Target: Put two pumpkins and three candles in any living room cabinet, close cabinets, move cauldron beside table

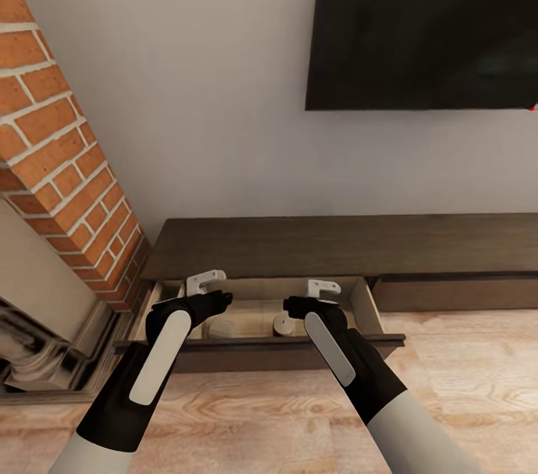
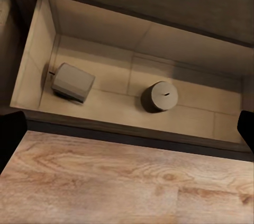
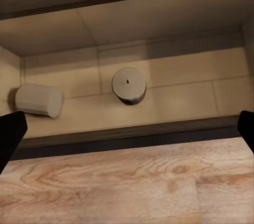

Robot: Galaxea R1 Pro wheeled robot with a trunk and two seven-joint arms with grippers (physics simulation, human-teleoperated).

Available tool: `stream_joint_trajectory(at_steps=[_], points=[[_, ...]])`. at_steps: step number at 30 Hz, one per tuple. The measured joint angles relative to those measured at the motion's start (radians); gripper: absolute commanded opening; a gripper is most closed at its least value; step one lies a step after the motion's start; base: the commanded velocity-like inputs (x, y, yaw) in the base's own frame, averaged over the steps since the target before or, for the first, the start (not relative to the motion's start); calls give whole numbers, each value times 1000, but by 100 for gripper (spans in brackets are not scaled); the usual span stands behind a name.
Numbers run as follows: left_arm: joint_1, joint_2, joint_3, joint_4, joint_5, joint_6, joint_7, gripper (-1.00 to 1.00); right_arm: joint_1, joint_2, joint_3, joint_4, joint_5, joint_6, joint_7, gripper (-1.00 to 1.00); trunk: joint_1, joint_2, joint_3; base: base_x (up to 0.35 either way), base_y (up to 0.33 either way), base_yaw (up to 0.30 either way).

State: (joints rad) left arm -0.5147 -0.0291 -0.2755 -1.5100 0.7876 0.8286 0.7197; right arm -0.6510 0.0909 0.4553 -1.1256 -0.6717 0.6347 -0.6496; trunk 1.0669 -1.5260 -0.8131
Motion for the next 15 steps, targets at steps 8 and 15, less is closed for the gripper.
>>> stream_joint_trajectory(at_steps=[8,15], points=[[0,0,0,0,0,0,0,100,0,0,0,0,-1,0,0,100,-30,56,25,-123,0,0],[0,0,0,0,0,0,0,100,0,0,0,1,-1,-1,0,100,-57,105,47,-303,0,0]])
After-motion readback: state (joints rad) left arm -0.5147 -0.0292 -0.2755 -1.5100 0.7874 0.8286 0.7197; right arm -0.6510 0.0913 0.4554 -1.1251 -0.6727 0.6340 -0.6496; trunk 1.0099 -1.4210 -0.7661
